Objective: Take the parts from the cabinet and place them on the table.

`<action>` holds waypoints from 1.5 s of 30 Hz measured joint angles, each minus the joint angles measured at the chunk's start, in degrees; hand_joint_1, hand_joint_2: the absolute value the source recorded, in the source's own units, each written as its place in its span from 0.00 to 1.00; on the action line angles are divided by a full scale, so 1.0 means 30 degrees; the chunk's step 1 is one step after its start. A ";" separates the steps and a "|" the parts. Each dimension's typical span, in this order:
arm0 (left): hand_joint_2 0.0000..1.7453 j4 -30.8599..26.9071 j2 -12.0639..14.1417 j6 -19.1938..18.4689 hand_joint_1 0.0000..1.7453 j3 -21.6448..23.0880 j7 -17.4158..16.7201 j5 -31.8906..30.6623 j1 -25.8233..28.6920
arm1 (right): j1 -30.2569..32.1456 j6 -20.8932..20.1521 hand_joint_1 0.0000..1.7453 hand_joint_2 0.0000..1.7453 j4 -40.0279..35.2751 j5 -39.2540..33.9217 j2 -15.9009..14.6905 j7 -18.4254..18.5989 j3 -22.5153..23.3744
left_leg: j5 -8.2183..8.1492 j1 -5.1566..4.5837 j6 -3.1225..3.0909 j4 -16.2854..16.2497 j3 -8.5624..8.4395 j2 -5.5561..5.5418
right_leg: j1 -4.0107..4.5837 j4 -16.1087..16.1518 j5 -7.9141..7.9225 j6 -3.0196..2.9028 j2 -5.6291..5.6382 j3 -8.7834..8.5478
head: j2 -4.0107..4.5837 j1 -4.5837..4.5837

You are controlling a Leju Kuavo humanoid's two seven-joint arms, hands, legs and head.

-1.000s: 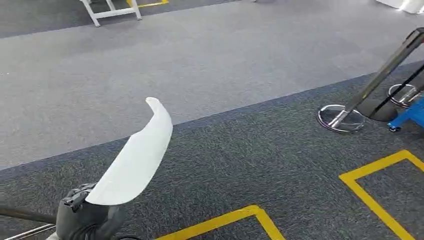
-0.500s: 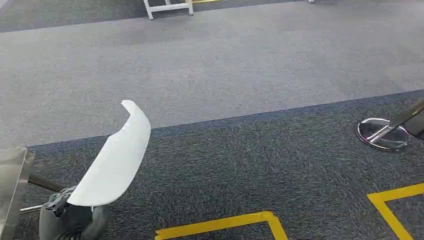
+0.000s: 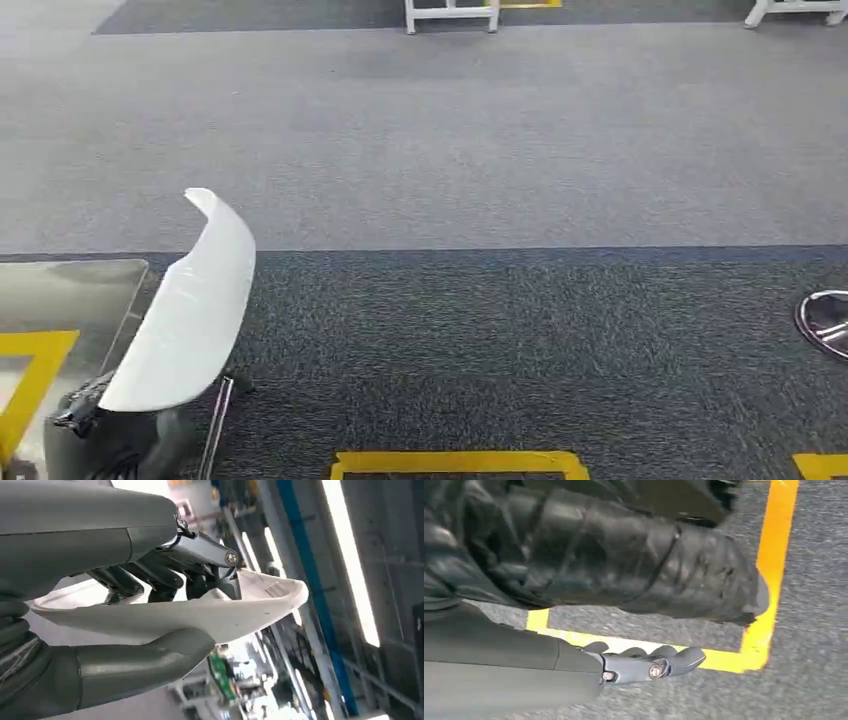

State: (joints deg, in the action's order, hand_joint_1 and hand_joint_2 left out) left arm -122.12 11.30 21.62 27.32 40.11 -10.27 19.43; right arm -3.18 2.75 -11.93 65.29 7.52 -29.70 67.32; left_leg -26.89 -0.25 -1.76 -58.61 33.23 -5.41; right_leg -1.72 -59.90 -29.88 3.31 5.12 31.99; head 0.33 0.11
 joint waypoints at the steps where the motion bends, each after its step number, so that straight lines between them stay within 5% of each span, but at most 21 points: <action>1: 1.00 -0.0167 0.0101 0.0202 1.00 -0.0195 -0.0007 -0.0050 0.0063 | 0.0012 -0.0007 0.00 0.00 0.0000 -0.0007 0.0000 0.0000 0.0007 | -0.0083 -0.0006 0.0124 -0.0282 0.0184 -0.0238 | -0.0016 0.0297 -0.0060 -0.0115 0.0019 -0.0221 | 0.0000 -0.0032; 5: 1.00 -0.1069 0.0574 0.1054 1.00 -0.1156 0.0000 -0.0451 0.0901 | 0.0075 -0.0044 0.00 0.00 -0.0007 -0.0015 0.0001 0.0037 0.0044 | -0.0018 0.0136 0.0467 -0.0296 0.0370 -0.0702 | 0.0011 0.0344 0.0086 -0.0609 -0.0930 -0.0357 | 0.0000 -0.0014; 7: 1.00 -0.1499 0.0794 0.1455 1.00 -0.1667 0.0000 -0.0662 0.1068 | 0.0058 -0.0051 0.00 0.00 -0.0029 0.0007 0.0000 0.0036 0.0050 | -0.1134 0.0038 0.0664 -0.2025 0.1150 0.1105 | 0.0102 0.0401 0.0049 -0.0858 -0.1397 -0.0441 | -0.0001 0.0335; 9: 1.00 -0.1763 0.0911 0.1755 1.00 -0.2084 0.0000 -0.0765 0.1229 | 0.0157 -0.0073 0.00 0.00 -0.0029 0.0029 0.0000 0.0044 0.0066 | -0.2518 0.0127 0.0788 -0.5172 0.2657 0.1561 | 0.0193 0.0400 -0.0024 -0.0961 -0.2035 -0.0448 | -0.0007 0.0372; 11: 1.00 -0.1952 0.1020 0.2017 1.00 -0.2470 0.0000 -0.0794 0.1557 | 0.0159 -0.0073 0.00 0.00 -0.0029 0.0029 0.0000 0.0044 0.0066 | -0.2760 0.0176 0.0844 -0.6405 0.3279 0.1594 | 0.0216 0.0399 -0.0082 -0.0990 -0.2505 -0.0462 | 0.0000 0.0379; 14: 1.00 -0.2272 0.1166 0.2308 1.00 -0.3131 0.0000 -0.0991 0.1985 | 0.0094 -0.0073 0.00 0.00 -0.0029 0.0044 0.0000 0.0058 0.0066 | -0.0482 0.0169 0.0703 -0.2579 0.1285 0.1982 | 0.0221 0.0400 -0.0287 -0.0889 -0.3226 -0.0723 | 0.0000 0.0379; 15: 1.00 -0.2410 0.1223 0.2396 1.00 -0.3335 0.0000 -0.1026 0.2082 | 0.0092 -0.0073 0.00 0.00 -0.0029 0.0044 0.0000 0.0058 0.0066 | 0.0118 0.0109 0.0592 -0.0874 0.0384 0.2746 | 0.0228 0.0403 -0.0386 -0.0777 -0.3397 -0.0849 | 0.0000 0.0379; 16: 1.00 -0.2440 0.1253 0.2454 1.00 -0.3475 0.0000 -0.1122 0.2121 | 0.0100 -0.0073 0.00 0.00 -0.0029 0.0044 0.0000 0.0058 0.0073 | -0.0300 -0.0242 0.0506 -0.0373 0.0120 0.3813 | 0.0400 0.0363 -0.0516 -0.0588 -0.3574 -0.0859 | 0.0000 0.0379; 20: 1.00 -0.2702 0.1296 0.2395 1.00 -0.4277 0.0000 -0.1399 0.2811 | 0.0020 -0.0102 0.00 0.00 -0.0029 0.0066 0.0022 0.0080 0.0073 | -0.0239 -0.0230 0.0036 -0.0128 0.0105 0.2764 | 0.0368 0.0592 -0.0700 -0.0234 -0.4431 -0.1339 | 0.0000 0.0416; 22: 1.00 -0.2833 0.1297 0.2374 1.00 -0.4546 0.0000 -0.1421 0.2990 | -0.0003 -0.0109 0.00 0.00 -0.0036 0.0073 0.0022 0.0066 0.0073 | -0.0116 -0.0085 -0.0218 0.0055 -0.0053 0.2402 | 0.0254 -0.0431 -0.1396 -0.0129 -0.2463 -0.0837 | -0.0007 0.0277; 23: 1.00 -0.2848 0.1296 0.2337 1.00 -0.4684 0.0000 -0.1442 0.2992 | 0.0017 -0.0109 0.00 0.00 -0.0029 0.0080 0.0022 0.0066 0.0073 | -0.0113 -0.0076 -0.0344 0.0055 -0.0038 0.2165 | 0.0251 -0.1805 -0.2037 -0.0134 -0.2005 -0.0136 | 0.0000 0.0197; 26: 1.00 -0.2848 0.1282 0.2235 1.00 -0.4976 0.0000 -0.1574 0.3312 | 0.0176 -0.0138 0.00 0.00 -0.0029 0.0117 0.0029 0.0080 0.0073 | -0.0157 -0.0119 -0.0430 0.0048 -0.0071 0.1297 | 0.0280 -0.5651 -0.3060 -0.0132 -0.1731 0.2191 | 0.0000 0.0139; 28: 1.00 -0.2848 0.1267 0.2192 1.00 -0.5034 0.0000 -0.1625 0.3424 | 0.0166 -0.0146 0.00 0.00 -0.0029 0.0117 0.0029 0.0080 0.0080 | -0.0186 -0.0117 -0.0407 0.0042 -0.0172 0.0702 | 0.0286 -0.4203 -0.1556 -0.0197 -0.1681 0.1896 | 0.0000 0.0124; 30: 1.00 -0.2848 0.1253 0.2155 1.00 -0.5107 0.0000 -0.1668 0.3430 | 0.0124 -0.0168 0.00 0.00 -0.0029 0.0117 0.0029 0.0080 0.0080 | -0.0255 -0.0086 -0.0301 0.0038 -0.0314 0.0166 | 0.0270 -0.0897 0.0324 -0.0319 -0.1095 0.0549 | 0.0000 0.0102; 31: 1.00 -0.2848 0.1231 0.2119 1.00 -0.5157 0.0000 -0.1668 0.3426 | 0.0110 -0.0175 0.00 0.00 -0.0029 0.0117 0.0029 0.0080 0.0080 | -0.0294 -0.0152 -0.0205 -0.0003 -0.0285 -0.0024 | 0.0214 -0.0055 0.0195 -0.0414 -0.0148 0.0202 | -0.0007 0.0095; 35: 1.00 -0.2848 0.1173 0.2097 1.00 -0.5281 0.0000 -0.1741 0.3478 | 0.0057 -0.0174 0.00 0.00 -0.0029 0.0138 0.0029 0.0058 0.0080 | -0.0169 0.0105 0.0300 0.0001 0.0025 -0.0872 | 0.0363 0.0419 0.0200 -0.0694 -0.0775 -0.0215 | -0.0007 0.0102; 36: 1.00 -0.2855 0.1165 0.2053 1.00 -0.5289 0.0000 -0.1734 0.3478 | 0.0044 -0.0175 0.00 0.00 -0.0029 0.0160 0.0117 0.0058 0.0080 | -0.0299 0.0101 0.0348 -0.0166 -0.0005 -0.0611 | 0.0200 0.0611 0.0303 -0.0855 -0.1059 -0.0293 | 0.0000 0.0095; 38: 1.00 -0.2855 0.1137 0.2046 1.00 -0.5340 0.0000 -0.1697 0.3440 | 0.0040 -0.0175 0.00 0.00 -0.0051 0.0189 0.0124 0.0058 0.0080 | -0.1353 0.0022 0.0571 -0.1711 0.0676 0.1185 | 0.0233 0.0719 0.0273 -0.1021 -0.1487 -0.0428 | 0.0000 0.0423; 41: 1.00 -0.2855 0.1071 0.2053 1.00 -0.5391 0.0000 -0.1778 0.3437 | 0.0142 -0.0197 0.00 0.00 -0.0051 0.0270 0.0124 0.0087 0.0080 | -0.2996 0.0206 0.0835 -0.5779 0.2663 0.1573 | 0.0265 0.0706 0.0157 -0.1096 -0.2338 -0.0451 | 0.0000 0.0423; 43: 1.00 -0.2855 0.1056 0.2061 1.00 -0.5405 0.0000 -0.1770 0.3447 | 0.0113 -0.0204 0.00 0.00 -0.0051 0.0299 0.0131 0.0087 0.0080 | -0.2029 0.0295 0.0904 -0.4920 0.2286 0.1637 | 0.0264 0.0703 0.0059 -0.1032 -0.2842 -0.0549 | -0.0007 0.0430; 45: 1.00 -0.2855 0.1035 0.2003 1.00 -0.5586 0.0000 -0.1726 0.3553 | 0.0082 -0.0255 0.00 0.00 -0.0051 0.0328 0.0153 0.0087 0.0073 | -0.0295 0.0288 0.0824 -0.1570 0.0573 0.2213 | 0.0260 0.0707 -0.0090 -0.0935 -0.3274 -0.0788 | 0.0000 0.0438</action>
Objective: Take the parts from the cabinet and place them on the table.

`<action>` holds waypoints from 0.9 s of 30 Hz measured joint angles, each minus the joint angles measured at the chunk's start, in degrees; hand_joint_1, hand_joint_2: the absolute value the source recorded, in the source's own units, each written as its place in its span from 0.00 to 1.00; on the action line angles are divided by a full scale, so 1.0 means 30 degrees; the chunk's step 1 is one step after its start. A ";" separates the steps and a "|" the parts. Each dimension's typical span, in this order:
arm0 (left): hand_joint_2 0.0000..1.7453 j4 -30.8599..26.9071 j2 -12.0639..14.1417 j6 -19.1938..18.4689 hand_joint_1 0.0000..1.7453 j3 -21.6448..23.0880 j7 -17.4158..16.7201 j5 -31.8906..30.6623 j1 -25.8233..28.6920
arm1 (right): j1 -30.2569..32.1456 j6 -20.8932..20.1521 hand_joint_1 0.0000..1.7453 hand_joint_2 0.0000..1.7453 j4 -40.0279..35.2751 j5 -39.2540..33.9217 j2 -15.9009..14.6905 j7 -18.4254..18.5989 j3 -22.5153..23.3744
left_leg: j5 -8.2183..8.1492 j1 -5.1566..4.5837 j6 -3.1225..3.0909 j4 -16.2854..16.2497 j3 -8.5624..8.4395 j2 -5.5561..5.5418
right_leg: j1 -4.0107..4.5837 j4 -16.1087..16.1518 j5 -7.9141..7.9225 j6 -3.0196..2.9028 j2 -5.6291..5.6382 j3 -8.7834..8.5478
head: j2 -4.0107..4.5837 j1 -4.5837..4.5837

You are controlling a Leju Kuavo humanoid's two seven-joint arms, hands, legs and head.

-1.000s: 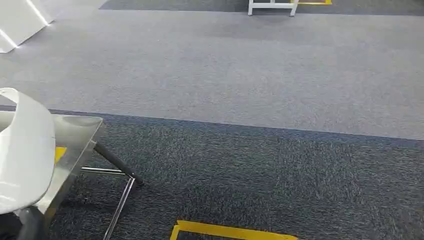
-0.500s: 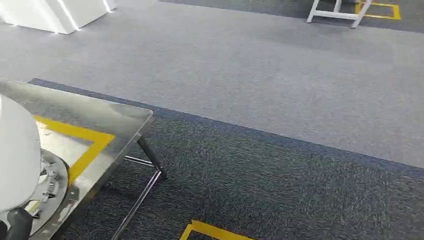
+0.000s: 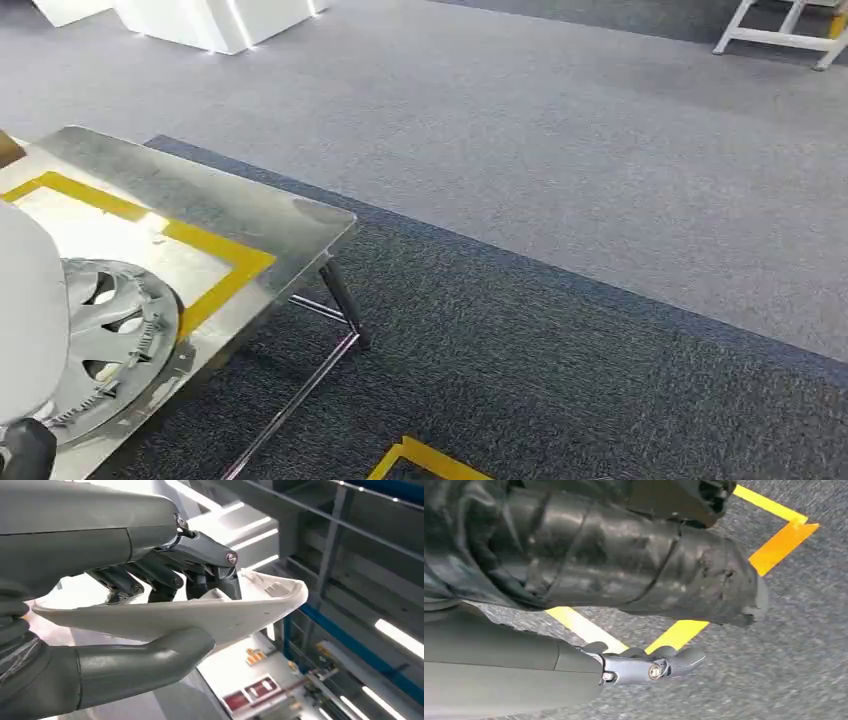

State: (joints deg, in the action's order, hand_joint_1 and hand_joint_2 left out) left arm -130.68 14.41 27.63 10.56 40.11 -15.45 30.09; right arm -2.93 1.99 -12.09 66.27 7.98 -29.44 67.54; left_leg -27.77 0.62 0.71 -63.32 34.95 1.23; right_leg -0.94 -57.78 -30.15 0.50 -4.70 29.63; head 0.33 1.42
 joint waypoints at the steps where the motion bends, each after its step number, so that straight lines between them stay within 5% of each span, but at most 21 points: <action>1: 1.00 0.0000 -0.0015 -0.0087 1.00 -0.0204 0.0000 0.0000 0.0041 | 0.0002 -0.0015 0.00 0.00 0.0000 0.0029 0.0015 0.0000 0.0000 | 0.0157 -0.0096 -0.0095 0.1374 -0.0690 0.0948 | 0.0033 0.0014 -0.0087 0.0101 -0.0188 -0.0116 | -0.0007 0.0000; 2: 1.00 0.0007 -0.0037 -0.0239 1.00 -0.0386 -0.0007 0.0043 0.0064 | -0.0003 -0.0029 0.00 0.00 0.0000 0.0029 0.0022 0.0000 0.0000 | -0.0021 -0.0283 -0.0289 0.1597 -0.0782 0.1030 | 0.0187 -0.0047 -0.0221 0.0301 -0.0335 -0.0134 | 0.0000 0.0029; 6: 1.00 0.0000 -0.0321 -0.0926 1.00 -0.1335 -0.0007 0.0408 0.0499 | -0.0103 -0.0073 0.00 0.00 0.0000 0.0095 0.0044 0.0000 0.0000 | 0.0077 -0.0218 -0.0780 0.1845 -0.0911 0.0047 | 0.0115 0.0198 -0.0414 0.0739 -0.0988 -0.0554 | 0.0000 -0.0007; 8: 1.00 0.0007 -0.0482 -0.1086 1.00 -0.1699 -0.0007 0.0524 0.0547 | -0.0144 -0.0080 0.00 0.00 0.0000 0.0124 0.0044 -0.0007 0.0000 | 0.0140 -0.0148 -0.0993 0.1924 -0.0953 -0.0238 | 0.0034 -0.1227 -0.1318 0.0782 0.0871 0.0121 | -0.0007 -0.0211; 9: 1.00 0.0007 -0.0554 -0.1086 1.00 -0.1815 -0.0015 0.0539 0.0521 | -0.0123 -0.0080 0.00 0.00 0.0000 0.0146 0.0044 0.0000 0.0000 | 0.0122 -0.0137 -0.1072 0.1921 -0.0948 -0.0460 | 0.0033 -0.2837 -0.2053 0.0797 0.1286 0.0918 | 0.0000 -0.0307; 11: 1.00 0.0022 -0.0693 -0.1239 1.00 -0.1968 0.0000 0.0495 0.0551 | 0.0000 -0.0087 0.00 0.00 0.0000 0.0153 0.0044 0.0007 -0.0007 | 0.0096 -0.0176 -0.1129 0.1904 -0.0958 -0.0959 | 0.0045 -0.5619 -0.2907 0.0828 0.1527 0.2495 | -0.0007 -0.0357; 12: 1.00 0.0051 -0.0839 -0.1500 1.00 -0.2185 -0.0007 0.0394 0.0581 | 0.0052 -0.0087 0.00 0.00 0.0000 0.0153 0.0044 0.0007 -0.0007 | 0.0081 -0.0191 -0.1146 0.1898 -0.0993 -0.1263 | 0.0045 -0.5986 -0.2640 0.0810 0.1538 0.2898 | 0.0000 -0.0350; 14: 1.00 0.0058 -0.1203 -0.2078 1.00 -0.2639 -0.0007 0.0445 0.0632 | 0.0046 -0.0095 0.00 0.00 0.0000 0.0146 0.0044 0.0007 0.0000 | 0.0014 -0.0189 -0.1090 0.1876 -0.1123 -0.1822 | 0.0049 -0.4032 -0.0930 0.0735 0.1640 0.2322 | 0.0000 -0.0357; 15: 1.00 0.0066 -0.1444 -0.2420 1.00 -0.2902 -0.0007 0.0642 0.0641 | 0.0031 -0.0102 0.00 0.00 0.0000 0.0146 0.0044 0.0007 0.0000 | -0.0051 -0.0175 -0.1022 0.1850 -0.1197 -0.2080 | 0.0038 -0.2222 0.0146 0.0654 0.1984 0.1609 | 0.0000 -0.0372; 16: 1.00 0.0080 -0.1626 -0.2719 1.00 -0.3208 -0.0007 0.0846 0.0637 | 0.0037 -0.0117 0.00 0.00 0.0000 0.0146 0.0044 0.0007 0.0000 | -0.0114 -0.0142 -0.0943 0.1801 -0.1210 -0.2288 | 0.0015 -0.0735 0.0720 0.0571 0.2728 0.1062 | 0.0000 -0.0408; 17: 1.00 0.0109 -0.1821 -0.2928 1.00 -0.3532 -0.0007 0.0984 0.0624 | 0.0032 -0.0124 0.00 0.00 0.0000 0.0153 0.0037 0.0007 0.0000 | -0.0191 -0.0247 -0.0823 0.1686 -0.1136 -0.2476 | -0.0083 -0.0369 0.0372 0.0503 0.3386 0.0832 | 0.0000 -0.0415; 21: 1.00 0.0146 -0.2296 -0.3140 1.00 -0.4431 -0.0007 0.1158 0.0703 | -0.0003 -0.0138 0.00 0.00 0.0000 0.0138 0.0044 0.0007 0.0000 | -0.0057 -0.0002 -0.0308 0.1736 -0.0858 -0.3395 | -0.0019 0.0045 0.0373 0.0211 0.2588 0.0420 | 0.0000 -0.0430; 23: 1.00 0.0153 -0.2376 -0.3184 1.00 -0.4679 -0.0007 0.1158 0.0709 | -0.0026 -0.0146 0.00 0.00 -0.0015 0.0138 0.0088 0.0000 0.0000 | -0.0806 -0.0104 -0.0136 0.0653 -0.0427 -0.1424 | -0.0054 0.0200 0.0376 -0.0021 0.2024 0.0249 | 0.0000 -0.0138; 24: 1.00 0.0153 -0.2427 -0.3438 1.00 -0.4810 -0.0007 0.1166 0.0616 | 0.0019 -0.0146 0.00 0.00 -0.0015 0.0139 0.0088 0.0000 0.0000 | -0.1530 -0.0082 -0.0034 -0.0736 0.0265 -0.0951 | -0.0027 0.0198 0.0333 -0.0077 0.1690 0.0219 | 0.0000 -0.0080; 26: 1.00 0.0211 -0.2682 -0.3797 1.00 -0.5116 -0.0007 0.1173 0.0648 | 0.0099 -0.0146 0.00 0.00 -0.0015 0.0146 0.0088 0.0000 0.0007 | -0.2588 0.0020 0.0100 -0.3538 0.1684 -0.0646 | 0.0015 0.0193 0.0221 -0.0141 0.1062 0.0168 | 0.0000 -0.0073; 27: 1.00 0.0270 -0.2798 -0.3986 1.00 -0.5306 -0.0007 0.1231 0.0680 | 0.0099 -0.0146 0.00 0.00 -0.0015 0.0146 0.0088 0.0007 0.0007 | -0.2548 0.0052 0.0163 -0.4021 0.1955 -0.0629 | 0.0019 0.0191 0.0180 -0.0132 0.0803 0.0134 | 0.0000 -0.0051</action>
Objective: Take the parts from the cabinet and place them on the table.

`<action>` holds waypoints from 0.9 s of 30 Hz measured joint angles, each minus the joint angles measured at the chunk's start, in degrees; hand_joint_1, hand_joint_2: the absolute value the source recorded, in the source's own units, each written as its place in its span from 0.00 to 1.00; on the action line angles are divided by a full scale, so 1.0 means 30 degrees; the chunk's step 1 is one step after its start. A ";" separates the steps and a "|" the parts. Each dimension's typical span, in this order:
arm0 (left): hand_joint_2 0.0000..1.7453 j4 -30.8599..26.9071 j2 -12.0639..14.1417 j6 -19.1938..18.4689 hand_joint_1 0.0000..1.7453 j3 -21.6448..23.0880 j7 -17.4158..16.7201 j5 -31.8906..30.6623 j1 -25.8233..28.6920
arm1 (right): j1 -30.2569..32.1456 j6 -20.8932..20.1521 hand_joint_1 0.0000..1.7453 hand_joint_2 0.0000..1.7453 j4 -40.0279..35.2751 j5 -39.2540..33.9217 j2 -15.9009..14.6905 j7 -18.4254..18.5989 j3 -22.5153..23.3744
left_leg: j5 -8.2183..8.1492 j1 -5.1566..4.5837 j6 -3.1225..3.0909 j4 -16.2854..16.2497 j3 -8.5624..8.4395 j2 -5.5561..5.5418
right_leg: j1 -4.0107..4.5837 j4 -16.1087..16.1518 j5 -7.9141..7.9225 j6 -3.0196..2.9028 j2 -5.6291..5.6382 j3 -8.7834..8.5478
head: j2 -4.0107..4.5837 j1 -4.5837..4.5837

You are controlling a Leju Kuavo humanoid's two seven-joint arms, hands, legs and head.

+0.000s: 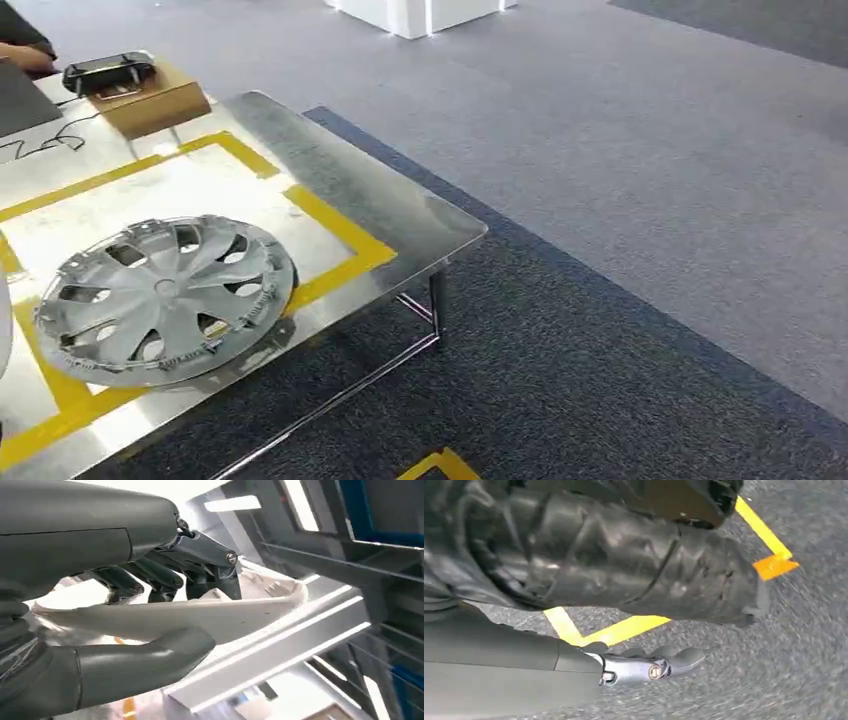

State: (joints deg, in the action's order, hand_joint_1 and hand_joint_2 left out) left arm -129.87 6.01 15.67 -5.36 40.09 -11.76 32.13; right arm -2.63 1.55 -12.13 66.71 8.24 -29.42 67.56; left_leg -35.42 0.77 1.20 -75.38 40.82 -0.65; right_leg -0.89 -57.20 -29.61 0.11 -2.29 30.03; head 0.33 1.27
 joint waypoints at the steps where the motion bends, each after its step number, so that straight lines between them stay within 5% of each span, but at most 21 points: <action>1: 1.00 0.0066 -0.0102 -0.0197 1.00 -0.0212 0.0000 0.0110 0.0020 | -0.0015 0.0000 0.00 0.00 0.0000 0.0000 0.0000 0.0000 -0.0007 | 0.0491 0.0011 0.0020 0.0411 -0.0181 0.0039 | -0.0001 0.0000 -0.0061 0.0021 -0.0280 -0.0064 | -0.0007 -0.0015; 3: 1.00 0.0182 -0.0328 -0.0313 1.00 -0.0605 0.0000 0.0204 0.0071 | -0.0072 0.0000 0.00 0.00 0.0000 0.0000 0.0000 -0.0007 -0.0007 | 0.2151 0.0016 -0.0059 0.3282 -0.1621 0.0345 | 0.0000 0.0001 -0.0194 0.0094 -0.0735 -0.0266 | 0.0000 -0.0007; 4: 1.00 0.0204 -0.0392 -0.0386 1.00 -0.0763 0.0000 0.0248 0.0076 | -0.0082 0.0000 0.00 0.00 0.0000 0.0000 0.0007 -0.0007 -0.0007 | 0.2897 -0.0053 -0.0173 0.5109 -0.2588 0.1090 | 0.0016 0.0002 -0.0282 0.0178 -0.0936 -0.0409 | 0.0000 -0.0008; 5: 1.00 0.0255 -0.0452 -0.0671 1.00 -0.0867 0.0000 0.0350 0.0031 | -0.0081 0.0000 0.00 0.00 0.0000 0.0000 0.0007 -0.0007 -0.0007 | 0.2449 -0.0332 -0.0380 0.5681 -0.2873 0.2055 | 0.0134 0.0020 -0.0387 0.0318 -0.1103 -0.0341 | 0.0000 -0.0007; 9: 1.00 0.0597 -0.1513 -0.3559 1.00 -0.2335 -0.0007 0.1143 -0.0053 | -0.0168 -0.0058 0.00 0.00 0.0000 0.0007 0.0015 -0.0036 -0.0007 | 0.2490 -0.0375 -0.0802 0.5808 -0.2823 0.1049 | 0.0122 0.0200 -0.0577 0.0775 -0.1935 -0.0931 | 0.0000 -0.0059; 10: 1.00 0.0648 -0.1812 -0.3891 1.00 -0.2726 -0.0007 0.1202 -0.0065 | -0.0219 -0.0073 0.00 0.00 0.0000 0.0007 0.0007 -0.0044 -0.0007 | 0.2652 -0.0143 -0.0958 0.6020 -0.3029 0.0843 | 0.0029 0.0064 -0.0773 0.0931 -0.1441 -0.0752 | -0.0007 -0.0059; 11: 1.00 0.0742 -0.2075 -0.4279 1.00 -0.3202 0.0000 0.1305 -0.0153 | -0.0227 -0.0080 0.00 0.00 -0.0007 0.0029 0.0007 -0.0080 -0.0007 | 0.2677 -0.0120 -0.1023 0.6043 -0.3034 0.0704 | 0.0030 -0.0564 -0.1191 0.0960 -0.0312 -0.0566 | -0.0007 -0.0198; 12: 1.00 0.0860 -0.2230 -0.4665 1.00 -0.3484 0.0000 0.1267 -0.0388 | -0.0213 -0.0095 0.00 0.00 0.0000 0.0051 0.0007 -0.0095 -0.0007 | 0.2701 -0.0118 -0.1124 0.6041 -0.3006 0.0473 | 0.0031 -0.1819 -0.1872 0.0953 0.0265 0.0023 | 0.0000 -0.0292; 14: 1.00 0.1339 -0.2993 -0.5747 1.00 -0.4659 -0.0007 0.0621 -0.0864 | -0.0099 -0.0168 0.00 0.00 0.0000 0.0117 0.0015 -0.0095 -0.0014 | 0.2673 -0.0133 -0.1201 0.6029 -0.2997 -0.0087 | 0.0026 -0.5120 -0.3111 0.0987 0.0695 0.1779 | -0.0007 -0.0401; 15: 1.00 0.1509 -0.3250 -0.5916 1.00 -0.5086 -0.0007 0.0275 -0.0917 | -0.0065 -0.0189 0.00 0.00 0.0000 0.0146 0.0015 -0.0095 -0.0015 | 0.2657 -0.0145 -0.1216 0.6022 -0.3023 -0.0359 | 0.0037 -0.6002 -0.3122 0.1003 0.0741 0.2416 | -0.0007 -0.0415; 17: 1.00 0.1822 -0.3737 -0.5952 1.00 -0.5734 -0.0007 0.0116 -0.0997 | -0.0062 -0.0197 0.00 0.00 0.0000 0.0175 0.0015 -0.0095 -0.0007 | 0.2598 -0.0137 -0.1176 0.6010 -0.3114 -0.0892 | 0.0044 -0.4899 -0.1769 0.0957 0.0768 0.2375 | -0.0007 -0.0416; 19: 1.00 0.1959 -0.3976 -0.6045 1.00 -0.6205 -0.0007 -0.0115 -0.1170 | -0.0075 -0.0197 0.00 0.00 0.0000 0.0175 0.0015 -0.0095 -0.0015 | 0.2505 -0.0098 -0.1046 0.5969 -0.3232 -0.1439 | -0.0014 -0.1656 0.0219 0.0863 0.1273 0.1159 | 0.0000 -0.0444; 20: 1.00 0.2089 -0.4152 -0.6234 1.00 -0.6467 -0.0007 -0.0421 -0.1310 | -0.0074 -0.0204 0.00 0.00 0.0000 0.0204 0.0007 -0.0095 -0.0014 | 0.2441 -0.0078 -0.0951 0.5941 -0.3219 -0.1667 | -0.0104 -0.0645 0.0319 0.0758 0.2226 0.0704 | 0.0000 -0.0467; 21: 1.00 0.2252 -0.4270 -0.6426 1.00 -0.6703 0.0000 -0.0554 -0.1510 | -0.0079 -0.0219 0.00 0.00 0.0000 0.0248 0.0007 -0.0102 -0.0015 | 0.2352 -0.0160 -0.0793 0.5763 -0.3100 -0.1948 | -0.0183 -0.0126 0.0125 0.0692 0.2554 0.0477 | -0.0007 -0.0459; 23: 1.00 0.2667 -0.4510 -0.6981 1.00 -0.7206 -0.0015 -0.0590 -0.1615 | -0.0141 -0.0248 0.00 0.00 0.0000 0.0284 0.0007 -0.0117 -0.0015 | 0.2493 0.0026 -0.0531 0.5899 -0.2895 -0.2350 | -0.0006 -0.0325 0.0134 0.0498 0.2142 0.0398 | -0.0007 -0.0474; 25: 1.00 0.3280 -0.4801 -0.7848 1.00 -0.8045 -0.0015 -0.0445 -0.1984 | -0.0162 -0.0262 0.00 0.00 0.0000 0.0328 0.0022 -0.0131 -0.0007 | 0.2462 0.0065 -0.0327 0.5835 -0.2900 -0.2603 | -0.0198 -0.0056 0.0252 0.0229 0.1628 0.0287 | -0.0007 -0.0452; 26: 1.00 0.3585 -0.4918 -0.8190 1.00 -0.8533 -0.0007 -0.0423 -0.2182 | -0.0174 -0.0270 0.00 0.00 -0.0007 0.0350 0.0029 -0.0190 -0.0007 | 0.2154 -0.0056 -0.0229 0.5386 -0.2710 -0.1396 | -0.0142 -0.0002 0.0243 0.0132 0.1382 0.0211 | 0.0000 -0.0394; 27: 1.00 0.3867 -0.4954 -0.8515 1.00 -0.9017 -0.0007 -0.0423 -0.2496 | -0.0151 -0.0269 0.00 0.00 -0.0007 0.0372 0.0029 -0.0240 -0.0015 | 0.1432 -0.0054 -0.0130 0.4187 -0.2106 -0.0607 | -0.0110 0.0013 0.0205 -0.0014 0.1068 0.0173 | 0.0000 -0.0153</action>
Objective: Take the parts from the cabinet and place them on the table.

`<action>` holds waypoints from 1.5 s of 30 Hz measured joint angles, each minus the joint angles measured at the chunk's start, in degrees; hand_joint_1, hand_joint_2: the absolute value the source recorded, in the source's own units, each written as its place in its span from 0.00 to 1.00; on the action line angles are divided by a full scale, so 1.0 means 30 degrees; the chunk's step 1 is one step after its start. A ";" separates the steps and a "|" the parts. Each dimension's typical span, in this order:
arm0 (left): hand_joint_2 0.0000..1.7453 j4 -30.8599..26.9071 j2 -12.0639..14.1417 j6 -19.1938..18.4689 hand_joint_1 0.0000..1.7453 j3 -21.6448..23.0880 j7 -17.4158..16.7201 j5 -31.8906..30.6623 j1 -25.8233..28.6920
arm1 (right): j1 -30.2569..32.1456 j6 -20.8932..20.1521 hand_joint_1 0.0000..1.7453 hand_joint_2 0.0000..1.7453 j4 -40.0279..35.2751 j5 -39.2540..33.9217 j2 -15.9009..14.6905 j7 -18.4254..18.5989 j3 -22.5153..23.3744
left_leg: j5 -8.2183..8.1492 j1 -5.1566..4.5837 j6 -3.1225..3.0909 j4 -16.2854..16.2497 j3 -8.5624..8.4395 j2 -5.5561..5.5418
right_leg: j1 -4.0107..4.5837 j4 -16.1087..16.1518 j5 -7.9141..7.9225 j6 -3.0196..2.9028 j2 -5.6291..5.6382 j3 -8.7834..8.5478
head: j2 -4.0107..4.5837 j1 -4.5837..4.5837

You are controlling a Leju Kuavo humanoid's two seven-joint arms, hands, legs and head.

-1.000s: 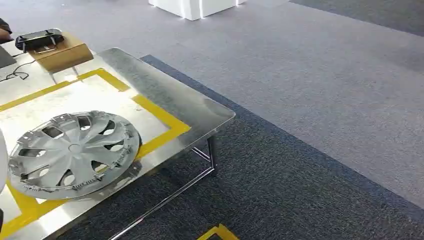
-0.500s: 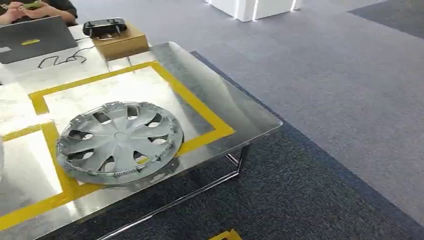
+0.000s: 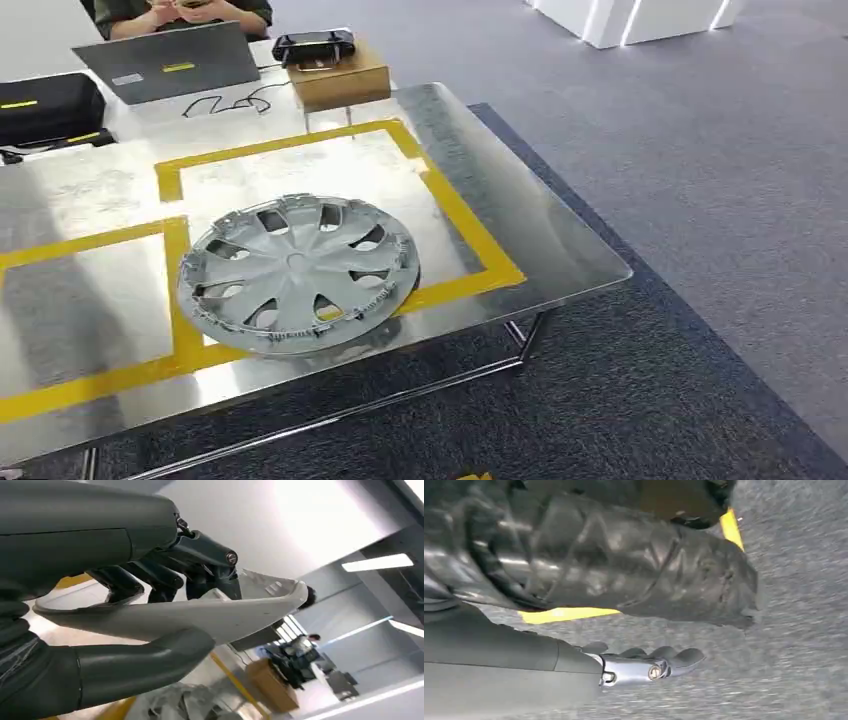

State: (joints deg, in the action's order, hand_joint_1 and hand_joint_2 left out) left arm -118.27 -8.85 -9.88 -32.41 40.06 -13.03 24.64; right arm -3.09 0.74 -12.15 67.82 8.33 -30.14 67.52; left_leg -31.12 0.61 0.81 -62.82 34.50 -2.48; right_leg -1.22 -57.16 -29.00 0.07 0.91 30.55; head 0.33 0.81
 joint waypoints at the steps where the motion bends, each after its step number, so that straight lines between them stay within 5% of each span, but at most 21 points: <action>1: 1.00 0.0233 -0.0066 -0.0204 1.00 -0.0306 -0.0007 0.0001 -0.0231 | 0.0044 0.0000 0.00 0.00 0.0001 0.0000 0.0000 0.0000 0.0000 | -0.0689 0.0012 0.0075 -0.1398 0.0694 0.0367 | 0.0038 -0.0004 -0.0035 -0.0045 -0.0281 -0.0008 | -0.0007 0.0008; 3: 1.00 0.0577 -0.0176 -0.0387 1.00 -0.0746 -0.0007 0.0000 -0.0379 | 0.0091 0.0000 0.00 0.00 0.0000 0.0007 0.0000 0.0000 0.0000 | -0.1574 0.0072 0.0179 -0.4026 0.2009 0.0628 | 0.0088 -0.0012 -0.0124 -0.0112 -0.0874 -0.0039 | 0.0000 0.0008; 4: 1.00 0.0767 -0.0219 -0.0453 1.00 -0.0957 -0.0007 0.0000 -0.0368 | 0.0084 0.0000 0.00 0.00 0.0007 0.0007 0.0000 0.0000 0.0007 | -0.1363 0.0099 0.0200 -0.4156 0.2088 0.0640 | 0.0091 -0.0013 -0.0177 -0.0108 -0.1136 -0.0088 | -0.0007 0.0030; 5: 1.00 0.0940 -0.0270 -0.0511 1.00 -0.1101 -0.0007 0.0001 -0.0429 | 0.0074 0.0000 0.00 0.00 0.0007 0.0007 0.0000 -0.0008 0.0000 | -0.0763 0.0113 0.0195 -0.3524 0.1789 0.0663 | 0.0098 -0.0013 -0.0242 -0.0076 -0.1366 -0.0160 | 0.0000 0.0030; 7: 1.00 0.1145 -0.0343 -0.0577 1.00 -0.1358 -0.0007 -0.0131 -0.0593 | 0.0027 0.0000 0.00 0.00 0.0000 0.0022 0.0000 -0.0015 0.0007 | 0.0930 0.0099 0.0063 -0.0399 0.0197 0.1009 | 0.0107 -0.0011 -0.0385 0.0012 -0.1838 -0.0399 | 0.0000 0.0059; 8: 1.00 0.1225 -0.0409 -0.0986 1.00 -0.1599 -0.0007 -0.0548 -0.0762 | 0.0021 -0.0022 0.00 0.00 0.0000 0.0036 0.0000 -0.0066 0.0007 | 0.1436 -0.0002 -0.0091 0.1292 -0.0670 0.1911 | 0.0147 -0.0006 -0.0471 0.0100 -0.2051 -0.0534 | -0.0007 0.0066; 9: 1.00 0.1481 -0.0489 -0.1431 1.00 -0.1941 -0.0007 -0.0890 -0.1121 | 0.0021 -0.0022 0.00 0.00 0.0007 0.0073 0.0000 -0.0088 0.0007 | 0.1078 -0.0265 -0.0223 0.1675 -0.0825 0.2421 | 0.0286 -0.0035 -0.0610 0.0286 -0.2251 -0.0484 | 0.0000 0.0095; 14: 1.00 0.1609 -0.0511 -0.1586 1.00 -0.2109 -0.0007 -0.1018 -0.1244 | 0.0015 -0.0029 0.00 0.00 0.0001 0.0094 0.0000 -0.0088 0.0000 | 0.1113 -0.0211 -0.0293 0.1659 -0.0864 0.2294 | 0.0285 -0.0036 -0.0646 0.0339 -0.2290 -0.0454 | 0.0000 0.0102; 16: 1.00 0.2568 -0.0562 -0.2388 1.00 -0.3189 -0.0007 -0.1565 -0.1735 | -0.0095 -0.0124 0.00 0.00 0.0007 0.0276 0.0000 -0.0117 -0.0015 | 0.1030 -0.0271 -0.0463 0.1641 -0.0773 0.1772 | 0.0248 0.0156 -0.0710 0.0532 -0.2775 -0.0700 | -0.0001 0.0029; 17: 1.00 0.5006 -0.0257 -0.3503 1.00 -0.5053 -0.0051 -0.1893 -0.3221 | -0.0288 -0.0255 0.00 0.00 0.0007 0.0569 -0.0007 -0.0146 -0.0066 | 0.1301 -0.0005 -0.0844 0.1967 -0.0940 0.1214 | 0.0178 -0.1612 -0.1908 0.0794 -0.0847 -0.0072 | -0.0007 -0.0153; 18: 1.00 0.6058 -0.0038 -0.3805 1.00 -0.5620 -0.0058 -0.2099 -0.3875 | -0.0257 -0.0277 0.00 0.00 0.0007 0.0692 -0.0007 -0.0103 -0.0095 | 0.1287 0.0004 -0.0906 0.1965 -0.0938 0.0949 | 0.0167 -0.4095 -0.2946 0.0820 -0.0442 0.1194 | -0.0007 -0.0283; 20: 1.00 0.7565 0.0318 -0.4051 1.00 -0.6272 -0.0167 -0.2402 -0.4526 | -0.0201 -0.0328 0.00 0.00 0.0007 0.0758 -0.0007 -0.0110 -0.0160 | 0.1262 -0.0011 -0.0922 0.1953 -0.0965 0.0554 | 0.0185 -0.6088 -0.3183 0.0835 -0.0332 0.2544 | -0.0007 -0.0342; 22: 1.00 0.8542 0.0700 -0.4132 1.00 -0.6713 -0.0160 -0.2499 -0.5047 | -0.0272 -0.0313 0.00 0.00 0.0007 0.0706 -0.0022 -0.0117 -0.0168 | 0.1166 -0.0011 -0.0877 0.1945 -0.1094 0.0301 | 0.0176 -0.4440 -0.1584 0.0793 -0.0335 0.2171 | -0.0007 -0.0349; 24: 1.00 0.9350 0.1100 -0.4322 1.00 -0.7018 -0.0299 -0.2644 -0.5459 | -0.0371 -0.0255 0.00 0.00 0.0007 0.0656 -0.0073 -0.0102 -0.0168 | 0.1006 -0.0005 -0.0717 0.1939 -0.1336 0.0117 | 0.0159 -0.0981 0.0384 0.0657 -0.0264 0.0800 | -0.0007 -0.0422; 27: 1.00 1.0227 0.1745 -0.4257 1.00 -0.7367 -0.0705 -0.3064 -0.5917 | -0.0583 -0.0328 0.00 0.00 0.0022 0.0656 -0.0073 0.0051 -0.0182 | 0.0851 -0.0106 -0.0479 0.1717 -0.1198 0.0039 | 0.0151 -0.0227 0.0186 0.0430 -0.0072 0.0403 | 0.0000 -0.0429; 28: 1.00 1.0476 0.1937 -0.4176 1.00 -0.7411 -0.0765 -0.3154 -0.6020 | -0.0573 -0.0364 0.00 0.00 0.0022 0.0663 -0.0080 0.0051 -0.0189 | 0.0918 -0.0105 -0.0836 0.1718 -0.1192 0.0044 | 0.0170 -0.0245 0.0196 0.0450 -0.0069 0.0406 | 0.0000 -0.0430; 29: 1.00 1.0719 0.2223 -0.4095 1.00 -0.7448 -0.0838 -0.3278 -0.6116 | -0.0575 -0.0379 0.00 0.00 0.0022 0.0663 -0.0080 0.0058 -0.0189 | 0.0924 -0.0115 -0.0944 0.1765 -0.1216 0.0045 | 0.0188 -0.0244 0.0194 0.0441 -0.0057 0.0399 | 0.0000 -0.0430; 33: 1.00 1.1659 0.2841 -0.3760 1.00 -0.7484 -0.1078 -0.3526 -0.6599 | -0.0682 -0.0554 0.00 0.00 0.0022 0.0678 -0.0080 0.0051 -0.0233 | 0.0940 -0.0109 -0.0925 0.1977 -0.1328 0.0050 | 0.0227 -0.0247 0.0111 0.0269 -0.0052 0.0351 | 0.0000 -0.0371; 36: 1.00 1.2424 0.3373 -0.3483 1.00 -0.7426 -0.1093 -0.3460 -0.6959 | -0.0753 -0.0831 0.00 0.00 0.0022 0.0729 -0.0080 0.0043 -0.0386 | 0.1002 -0.0101 -0.0763 0.2071 -0.1391 0.0049 | 0.0241 -0.0261 0.0091 0.0205 -0.0066 0.0367 | 0.0000 -0.0371; 39: 1.00 1.2948 0.3694 -0.2805 1.00 -0.6922 -0.1137 -0.3198 -0.7161 | -0.0828 -0.1093 0.00 0.00 0.0022 0.0889 -0.0087 0.0065 -0.0598 | 0.1015 -0.0070 -0.0262 0.2147 -0.1403 0.0049 | 0.0245 -0.0277 0.0087 0.0180 -0.0067 0.0389 | 0.0000 -0.0379; 45: 1.00 1.3333 0.4188 -0.0573 1.00 -0.4451 -0.1937 -0.2877 -0.7242 | -0.0963 -0.1340 0.00 0.00 0.0022 0.0998 -0.0101 0.0233 -0.0968 | 0.1001 -0.0096 -0.0225 0.2127 -0.1392 0.0049 | 0.0221 -0.0272 0.0090 0.0182 -0.0080 0.0365 | -0.0007 -0.0386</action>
State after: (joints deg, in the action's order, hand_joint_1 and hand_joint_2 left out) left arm -78.27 3.71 -11.60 -45.76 34.25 -21.66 2.92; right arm -5.98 -3.28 -12.09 70.82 8.02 -29.44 64.61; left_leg -28.12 0.32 0.14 -56.44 30.32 -2.33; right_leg -0.55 -57.98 -28.73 0.61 0.67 31.65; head 0.31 -0.35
